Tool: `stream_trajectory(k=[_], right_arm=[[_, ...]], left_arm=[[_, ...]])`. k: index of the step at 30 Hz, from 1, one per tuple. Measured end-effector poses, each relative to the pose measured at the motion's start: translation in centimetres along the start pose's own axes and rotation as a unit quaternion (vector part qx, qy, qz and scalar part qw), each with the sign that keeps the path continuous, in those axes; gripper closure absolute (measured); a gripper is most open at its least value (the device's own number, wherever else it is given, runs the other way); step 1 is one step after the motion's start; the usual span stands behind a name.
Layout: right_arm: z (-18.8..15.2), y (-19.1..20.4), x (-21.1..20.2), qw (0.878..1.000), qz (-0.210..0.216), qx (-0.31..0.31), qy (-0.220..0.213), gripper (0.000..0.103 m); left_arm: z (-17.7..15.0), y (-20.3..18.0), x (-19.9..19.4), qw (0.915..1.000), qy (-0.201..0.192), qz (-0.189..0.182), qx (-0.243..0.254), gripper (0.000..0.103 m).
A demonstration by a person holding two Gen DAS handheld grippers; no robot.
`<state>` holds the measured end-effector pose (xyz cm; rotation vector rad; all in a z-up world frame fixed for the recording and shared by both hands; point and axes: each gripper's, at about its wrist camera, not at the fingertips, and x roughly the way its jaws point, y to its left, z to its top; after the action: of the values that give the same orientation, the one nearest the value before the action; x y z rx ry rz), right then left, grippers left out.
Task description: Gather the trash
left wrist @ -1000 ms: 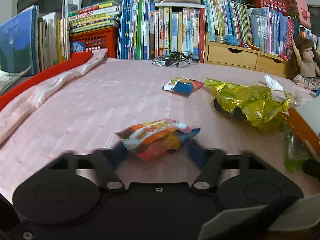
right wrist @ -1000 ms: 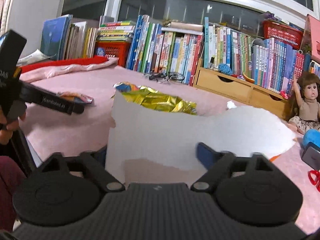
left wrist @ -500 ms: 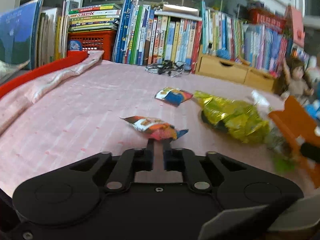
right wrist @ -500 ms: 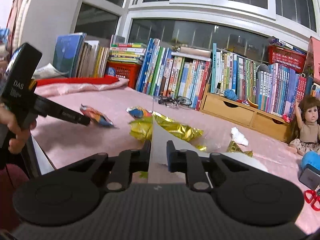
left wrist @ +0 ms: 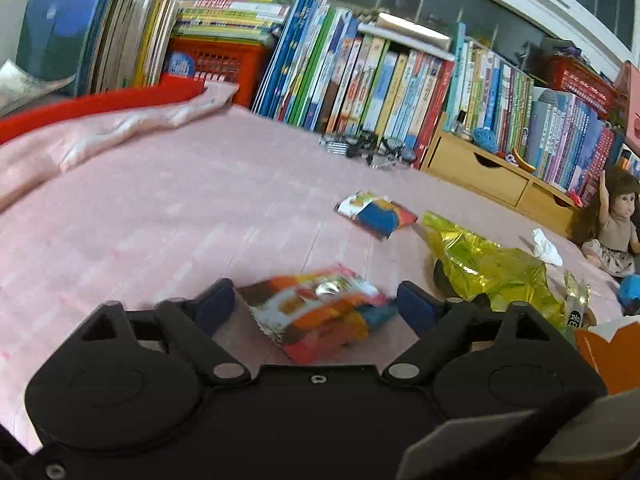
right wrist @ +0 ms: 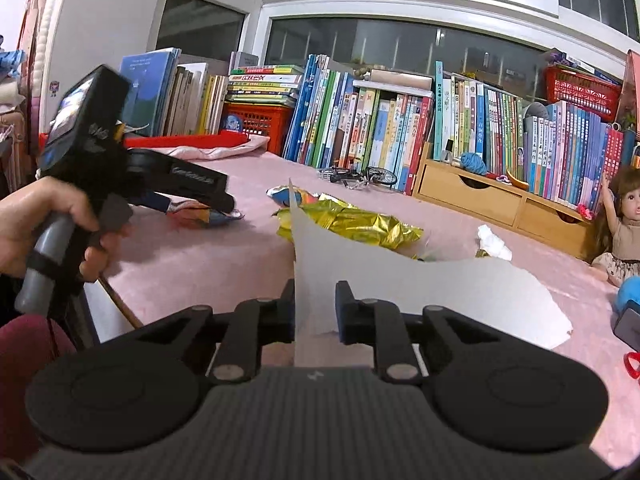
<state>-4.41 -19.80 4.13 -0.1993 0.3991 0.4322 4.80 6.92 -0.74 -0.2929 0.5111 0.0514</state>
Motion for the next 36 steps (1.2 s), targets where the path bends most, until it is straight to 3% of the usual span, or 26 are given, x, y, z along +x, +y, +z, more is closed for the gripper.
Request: stream_trajectory(k=[1, 3, 6, 9, 17, 24, 32, 34, 36], right_arm=[[-0.1, 0.1, 0.0, 1.000, 0.000, -0.001, -0.001, 0.080], [-0.2, 0.2, -0.1, 1.000, 0.001, -0.002, -0.004, 0.081], [0.0, 0.4, -0.4, 1.000, 0.002, -0.004, -0.012, 0.087], [0.6, 0.1, -1.0, 0.999, -0.006, -0.004, -0.032, 0.098], [4.0, -3.3, -2.5, 0.995, -0.016, 0.064, -0.081, 0.100], [6.1, -6.5, -5.9, 0.978, 0.028, 0.157, -0.137, 0.100], [7.3, -7.9, -8.3, 0.958, 0.097, 0.227, -0.145, 0.100], [7.4, -7.3, -8.4, 0.967, 0.084, 0.195, -0.138, 0.099], [6.9, -6.2, -7.3, 0.980, 0.056, 0.159, -0.105, 0.098]], left_arm=[[0.0, -0.1, 0.2, 1.0000, 0.005, -0.001, 0.000, 0.050], [-0.2, -0.3, 0.1, 1.0000, 0.006, -0.001, 0.002, 0.062], [-0.3, -0.5, -0.4, 1.0000, 0.007, 0.000, -0.001, 0.068], [-0.3, -0.4, -1.6, 1.0000, 0.002, -0.006, -0.005, 0.069], [1.6, -1.4, -6.1, 0.9981, -0.047, -0.036, 0.018, 0.068], [2.6, -3.0, -9.9, 0.9942, -0.056, -0.077, 0.049, 0.068], [1.3, -4.2, -13.8, 0.9877, -0.061, -0.108, 0.095, 0.068], [0.8, -4.6, -14.5, 0.9853, -0.064, -0.112, 0.112, 0.068], [0.1, -4.8, -14.5, 0.9844, -0.057, -0.112, 0.123, 0.068]])
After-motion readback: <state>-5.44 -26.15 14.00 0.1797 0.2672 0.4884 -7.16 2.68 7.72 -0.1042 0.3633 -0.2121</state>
